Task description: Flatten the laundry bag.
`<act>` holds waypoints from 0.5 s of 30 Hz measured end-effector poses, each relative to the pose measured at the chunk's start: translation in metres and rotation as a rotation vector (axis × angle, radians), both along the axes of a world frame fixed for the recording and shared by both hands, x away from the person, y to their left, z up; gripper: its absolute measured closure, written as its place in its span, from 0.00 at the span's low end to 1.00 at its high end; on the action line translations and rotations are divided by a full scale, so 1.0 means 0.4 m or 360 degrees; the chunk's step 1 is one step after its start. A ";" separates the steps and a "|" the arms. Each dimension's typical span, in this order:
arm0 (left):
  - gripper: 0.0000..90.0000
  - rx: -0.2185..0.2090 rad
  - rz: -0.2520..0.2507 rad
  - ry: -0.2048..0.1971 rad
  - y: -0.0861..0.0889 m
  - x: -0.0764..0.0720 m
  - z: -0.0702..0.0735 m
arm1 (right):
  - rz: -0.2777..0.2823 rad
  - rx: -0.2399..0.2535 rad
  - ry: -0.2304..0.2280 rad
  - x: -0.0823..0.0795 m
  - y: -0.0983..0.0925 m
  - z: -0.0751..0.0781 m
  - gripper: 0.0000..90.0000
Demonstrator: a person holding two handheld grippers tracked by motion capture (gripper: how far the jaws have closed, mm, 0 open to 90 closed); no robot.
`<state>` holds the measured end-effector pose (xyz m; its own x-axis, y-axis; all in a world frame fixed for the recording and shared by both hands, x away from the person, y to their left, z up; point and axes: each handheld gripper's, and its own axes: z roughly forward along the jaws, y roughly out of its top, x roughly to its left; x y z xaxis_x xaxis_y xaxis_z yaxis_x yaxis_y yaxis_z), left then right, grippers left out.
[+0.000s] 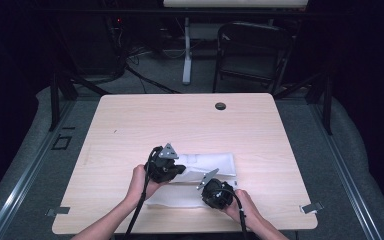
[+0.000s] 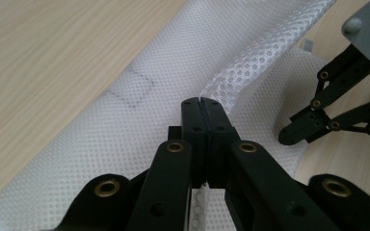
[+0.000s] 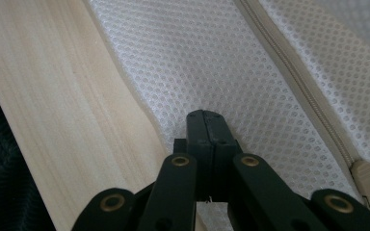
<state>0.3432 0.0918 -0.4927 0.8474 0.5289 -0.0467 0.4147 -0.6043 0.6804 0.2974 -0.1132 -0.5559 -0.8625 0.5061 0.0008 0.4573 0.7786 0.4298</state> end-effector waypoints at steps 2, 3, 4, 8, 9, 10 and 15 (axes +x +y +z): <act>1.00 0.0002 -0.0003 -0.0002 -0.002 0.002 0.003 | 0.0004 -0.0003 0.0003 0.000 0.000 0.000 1.00; 1.00 0.0011 -0.0002 -0.0009 -0.004 0.004 0.007 | 0.0006 -0.0004 0.0005 0.000 0.000 0.001 1.00; 1.00 0.0018 -0.0008 -0.0015 -0.007 0.007 0.011 | 0.0006 -0.0002 0.0013 -0.001 -0.001 0.001 1.00; 1.00 0.0019 -0.0004 -0.0025 -0.010 0.014 0.020 | 0.0012 -0.0006 0.0027 -0.001 -0.002 0.002 1.00; 1.00 0.0019 -0.0002 -0.0028 -0.010 0.017 0.021 | 0.0011 -0.0001 0.0031 -0.002 -0.002 0.001 1.00; 1.00 0.0019 -0.0002 -0.0028 -0.010 0.017 0.021 | 0.0011 -0.0001 0.0031 -0.002 -0.002 0.001 1.00; 1.00 0.0025 0.0007 -0.0048 -0.015 0.025 0.039 | 0.0021 0.0010 0.0058 -0.004 -0.004 0.002 1.00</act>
